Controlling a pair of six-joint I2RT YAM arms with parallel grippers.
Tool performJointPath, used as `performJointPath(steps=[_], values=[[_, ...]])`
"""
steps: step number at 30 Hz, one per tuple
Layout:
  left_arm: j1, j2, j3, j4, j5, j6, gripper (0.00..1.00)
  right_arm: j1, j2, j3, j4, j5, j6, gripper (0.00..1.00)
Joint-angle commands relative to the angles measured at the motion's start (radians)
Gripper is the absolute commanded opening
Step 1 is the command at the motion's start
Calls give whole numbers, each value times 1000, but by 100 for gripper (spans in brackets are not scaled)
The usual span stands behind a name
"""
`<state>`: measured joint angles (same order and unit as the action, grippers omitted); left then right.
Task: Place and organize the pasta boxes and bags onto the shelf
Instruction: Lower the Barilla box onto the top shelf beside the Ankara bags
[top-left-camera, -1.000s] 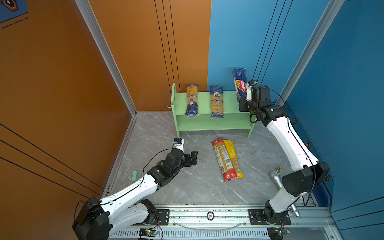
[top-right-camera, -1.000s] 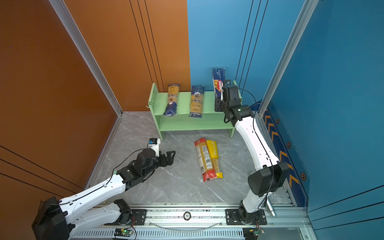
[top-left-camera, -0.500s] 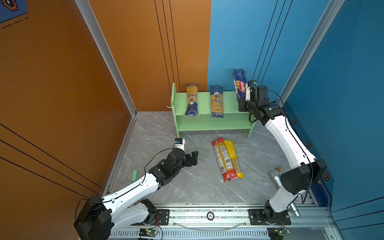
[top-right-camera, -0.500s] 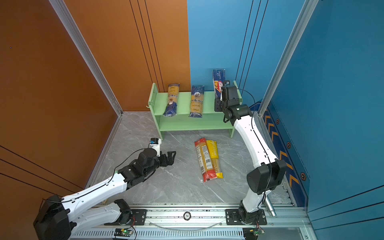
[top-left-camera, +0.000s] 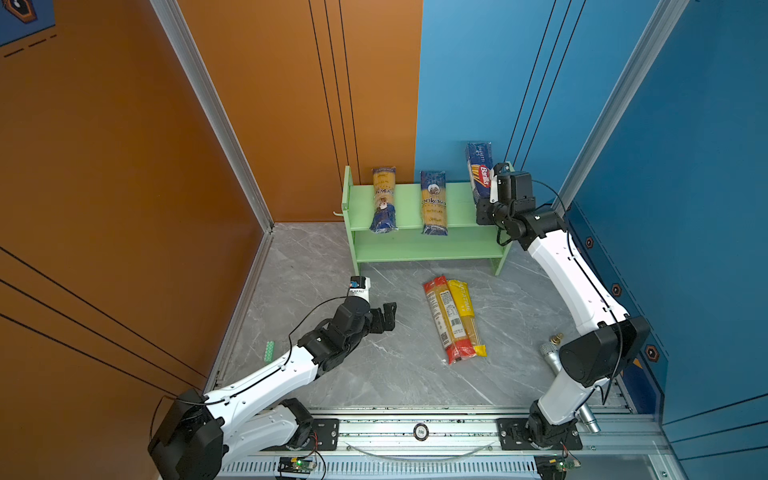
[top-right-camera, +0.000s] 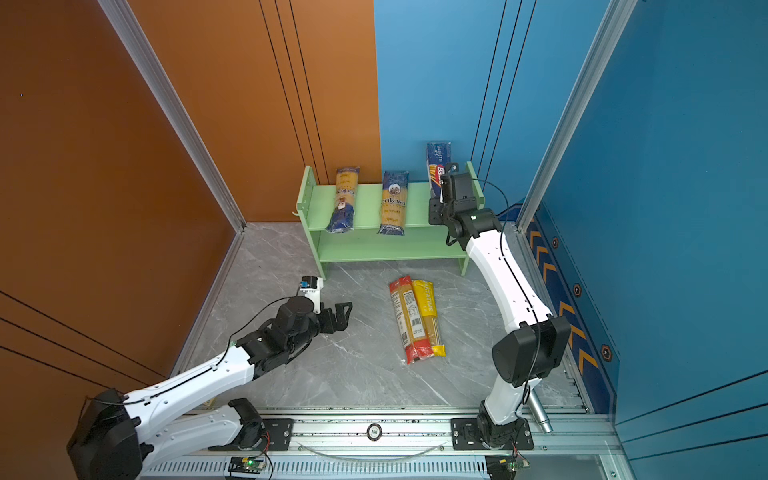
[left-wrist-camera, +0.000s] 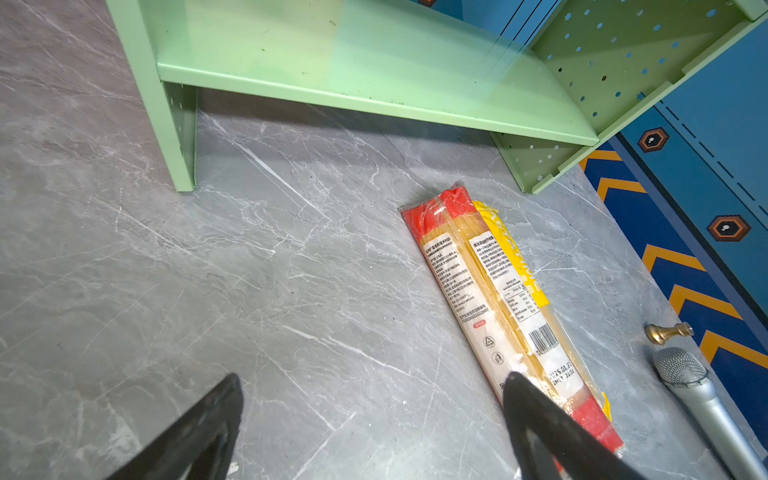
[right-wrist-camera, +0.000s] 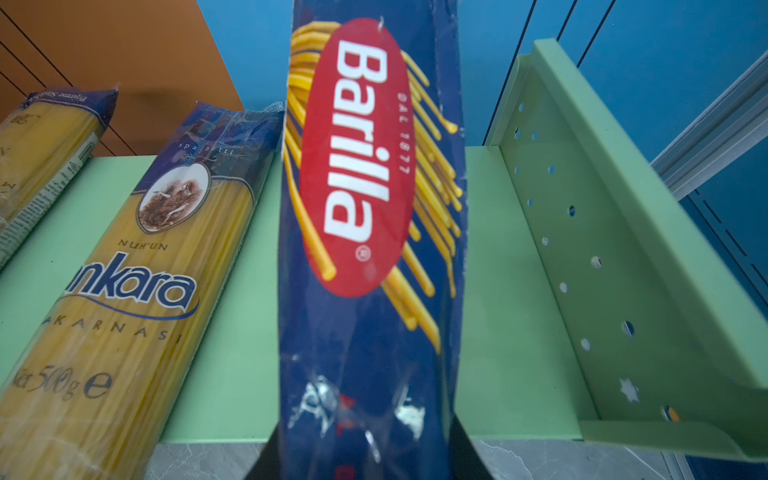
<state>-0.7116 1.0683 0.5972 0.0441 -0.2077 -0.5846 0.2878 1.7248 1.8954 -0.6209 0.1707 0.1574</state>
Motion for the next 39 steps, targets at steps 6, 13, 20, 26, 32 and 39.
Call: performJointPath(steps=[6,13,20,26,32,39], values=[[7,-4,21,-16,14,0,98,-3,-33,44,122,41,18,0],[6,-9,18,-22,11,-1,98,-1,-28,36,115,40,22,0],[7,-11,18,-24,13,0,98,-1,-28,18,112,45,24,0],[6,-13,18,-26,11,1,98,-1,-31,1,112,47,26,0],[7,-14,17,-27,11,-1,98,-1,-31,-8,112,46,33,0],[6,-18,18,-31,10,2,98,-1,-18,-9,115,43,40,0]])
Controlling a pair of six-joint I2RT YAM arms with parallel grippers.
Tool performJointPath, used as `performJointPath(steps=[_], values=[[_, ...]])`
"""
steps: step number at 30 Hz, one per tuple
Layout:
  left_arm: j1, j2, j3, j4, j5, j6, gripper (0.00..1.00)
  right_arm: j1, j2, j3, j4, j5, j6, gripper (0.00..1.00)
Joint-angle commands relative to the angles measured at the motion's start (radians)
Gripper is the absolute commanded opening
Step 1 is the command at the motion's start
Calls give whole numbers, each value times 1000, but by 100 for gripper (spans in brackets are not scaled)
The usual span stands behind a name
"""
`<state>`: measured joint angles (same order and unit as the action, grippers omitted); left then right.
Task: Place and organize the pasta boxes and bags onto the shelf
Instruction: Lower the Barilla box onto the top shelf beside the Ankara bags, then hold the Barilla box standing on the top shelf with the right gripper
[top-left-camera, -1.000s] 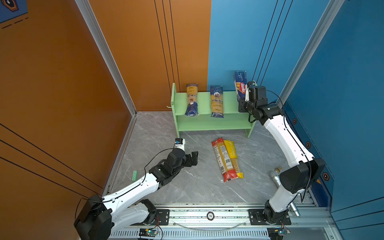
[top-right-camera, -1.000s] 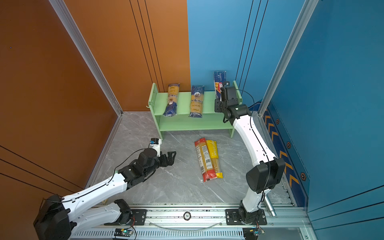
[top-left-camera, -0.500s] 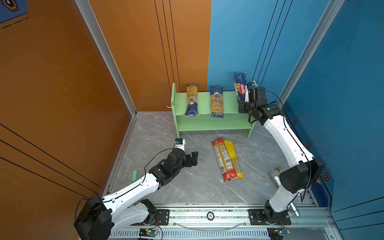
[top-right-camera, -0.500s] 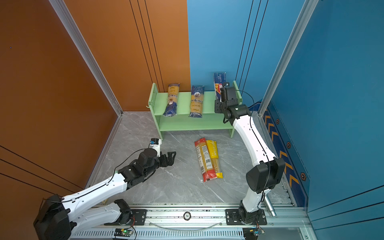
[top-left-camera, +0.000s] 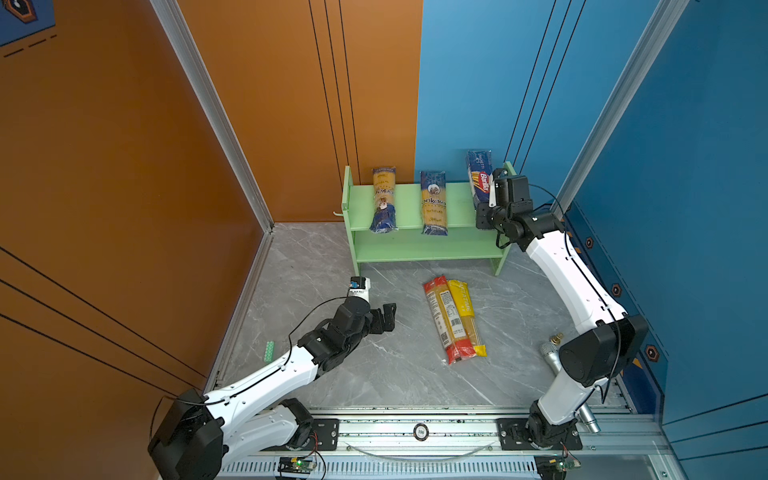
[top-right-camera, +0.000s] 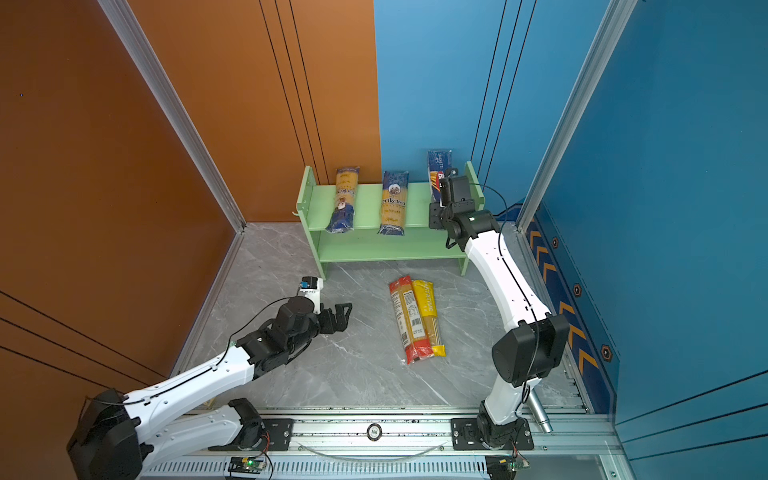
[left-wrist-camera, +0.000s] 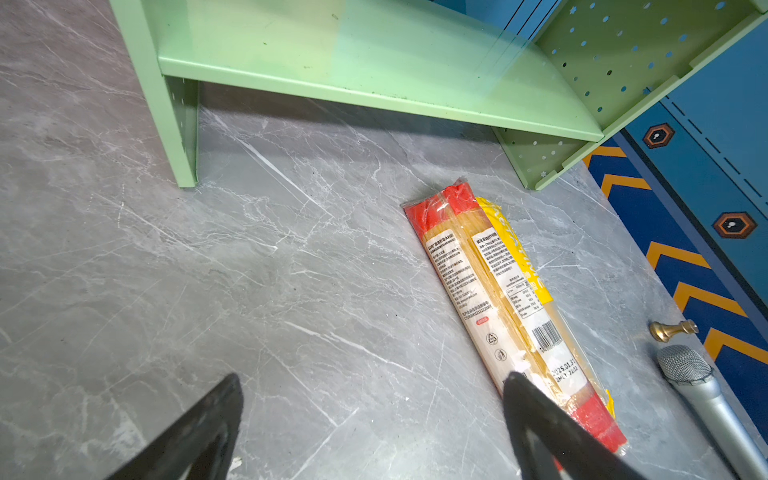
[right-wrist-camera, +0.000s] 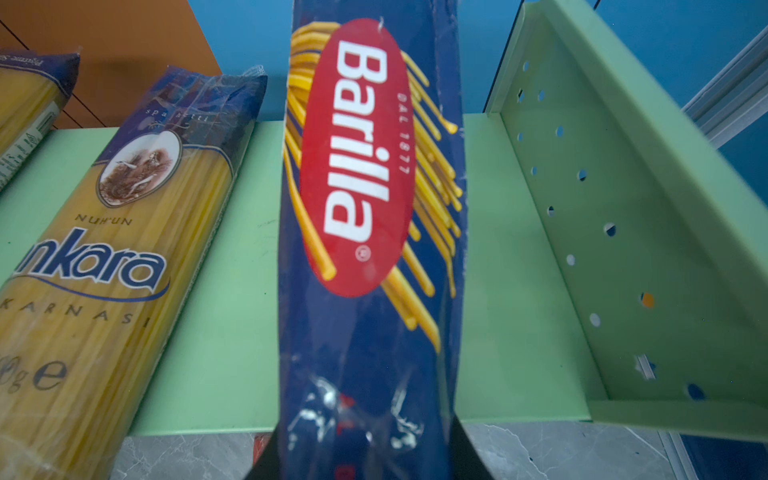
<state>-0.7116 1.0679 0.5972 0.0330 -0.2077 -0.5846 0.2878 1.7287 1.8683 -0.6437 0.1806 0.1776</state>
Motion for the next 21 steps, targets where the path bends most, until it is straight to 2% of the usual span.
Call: performJointPath(steps=[1,21], values=[[8,-19,16,-21,11,2,98,0,-20,19,139,33,21,0],[8,-25,14,-25,4,4,98,-1,14,3,143,45,33,2]])
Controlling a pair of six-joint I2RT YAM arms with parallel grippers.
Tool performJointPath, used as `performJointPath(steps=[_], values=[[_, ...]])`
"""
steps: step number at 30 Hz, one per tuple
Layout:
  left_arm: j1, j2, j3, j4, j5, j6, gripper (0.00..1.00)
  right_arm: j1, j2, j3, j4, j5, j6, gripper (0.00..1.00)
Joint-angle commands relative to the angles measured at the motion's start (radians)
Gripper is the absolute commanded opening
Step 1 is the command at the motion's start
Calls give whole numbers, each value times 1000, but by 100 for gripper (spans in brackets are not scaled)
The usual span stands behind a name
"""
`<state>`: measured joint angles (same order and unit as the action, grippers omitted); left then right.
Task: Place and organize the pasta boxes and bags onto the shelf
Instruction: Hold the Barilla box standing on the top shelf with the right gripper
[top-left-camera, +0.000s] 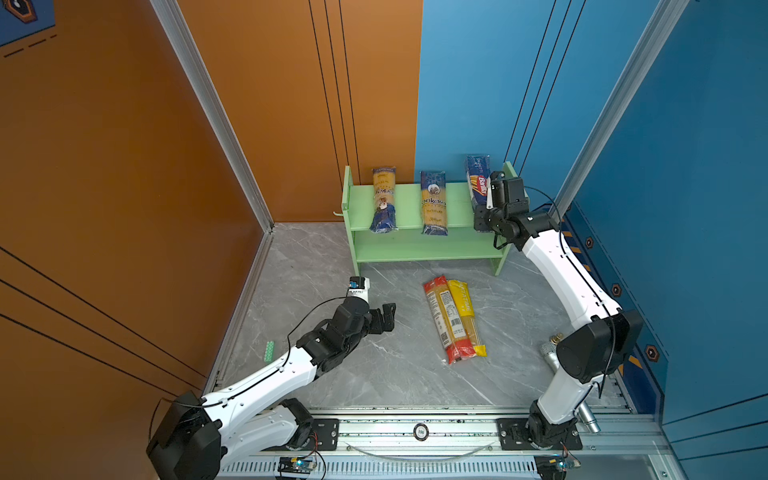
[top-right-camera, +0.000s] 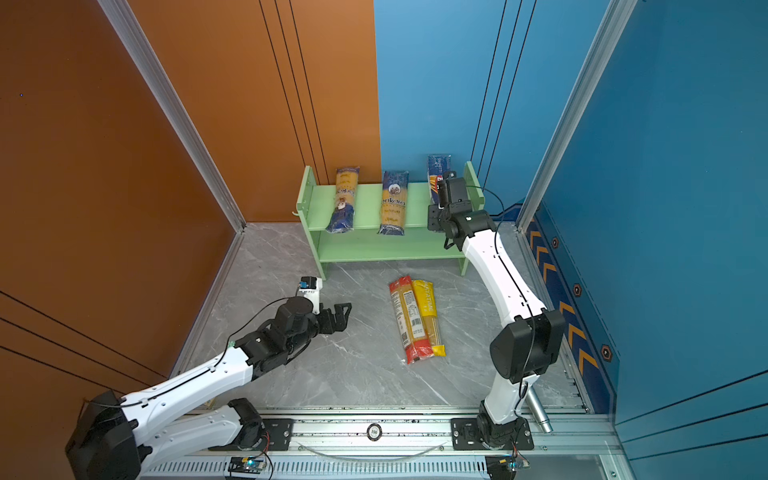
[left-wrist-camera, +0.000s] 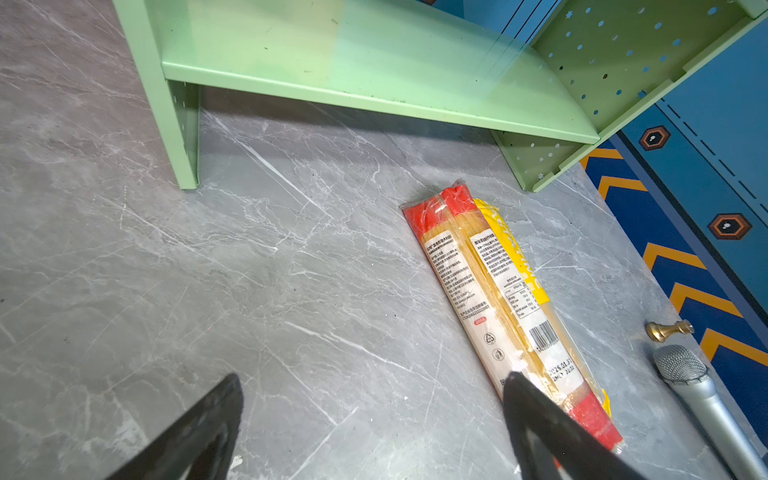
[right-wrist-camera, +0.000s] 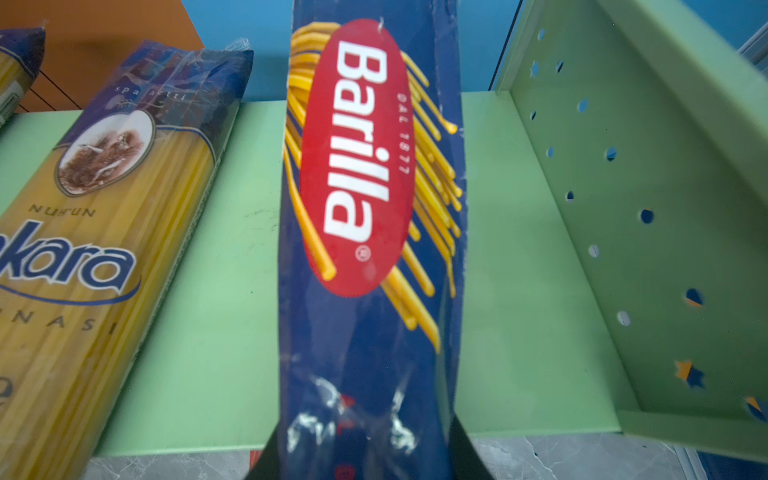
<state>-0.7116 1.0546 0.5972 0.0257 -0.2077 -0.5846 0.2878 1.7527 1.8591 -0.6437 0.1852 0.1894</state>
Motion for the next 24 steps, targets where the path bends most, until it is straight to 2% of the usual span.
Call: performJointPath(steps=[1,24], values=[[8,-11,13,-18,6,4,98,-1,-10,10,145,42,22,2],[15,9,20,-10,15,9,98,-4,10,-3,153,42,32,10]])
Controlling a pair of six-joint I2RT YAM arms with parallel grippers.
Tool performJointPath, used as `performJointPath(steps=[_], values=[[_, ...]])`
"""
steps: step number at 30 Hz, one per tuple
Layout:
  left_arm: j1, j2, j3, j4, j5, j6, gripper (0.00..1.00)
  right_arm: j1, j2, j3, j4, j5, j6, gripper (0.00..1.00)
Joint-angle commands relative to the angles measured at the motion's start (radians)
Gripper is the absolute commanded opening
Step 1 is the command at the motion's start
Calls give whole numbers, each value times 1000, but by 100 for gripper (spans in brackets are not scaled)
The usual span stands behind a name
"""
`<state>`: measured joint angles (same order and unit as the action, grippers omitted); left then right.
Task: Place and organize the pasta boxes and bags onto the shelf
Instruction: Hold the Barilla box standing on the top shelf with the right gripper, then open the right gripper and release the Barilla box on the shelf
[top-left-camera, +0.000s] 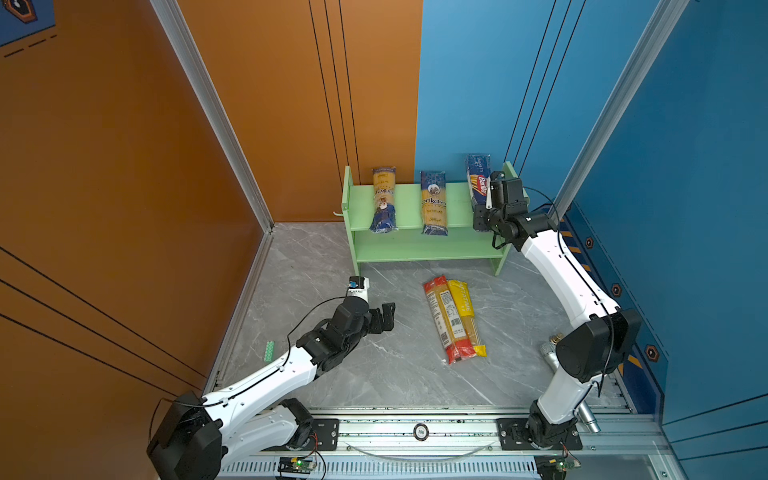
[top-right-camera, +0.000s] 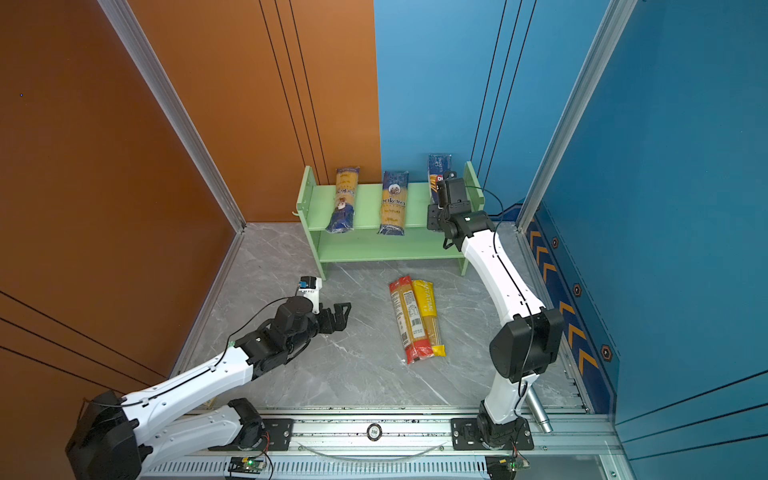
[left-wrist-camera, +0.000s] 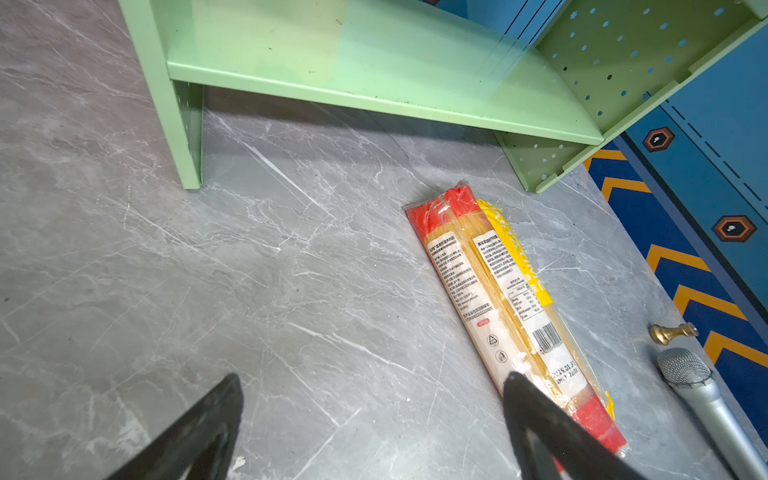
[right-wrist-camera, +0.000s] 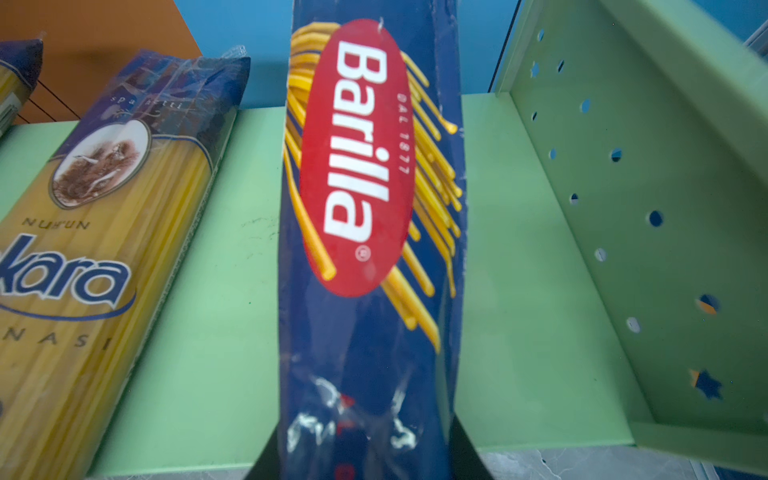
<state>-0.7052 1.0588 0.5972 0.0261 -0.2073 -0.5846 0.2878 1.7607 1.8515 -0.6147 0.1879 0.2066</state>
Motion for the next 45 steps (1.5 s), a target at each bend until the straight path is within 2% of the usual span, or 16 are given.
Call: performJointPath(steps=[1,45], values=[[9,5,20,-11,16,9,98,-4,2,3,124,39,14,11],[19,-69,-18,-39,0,3,98,-9,-20,-44,124,27,27,33]])
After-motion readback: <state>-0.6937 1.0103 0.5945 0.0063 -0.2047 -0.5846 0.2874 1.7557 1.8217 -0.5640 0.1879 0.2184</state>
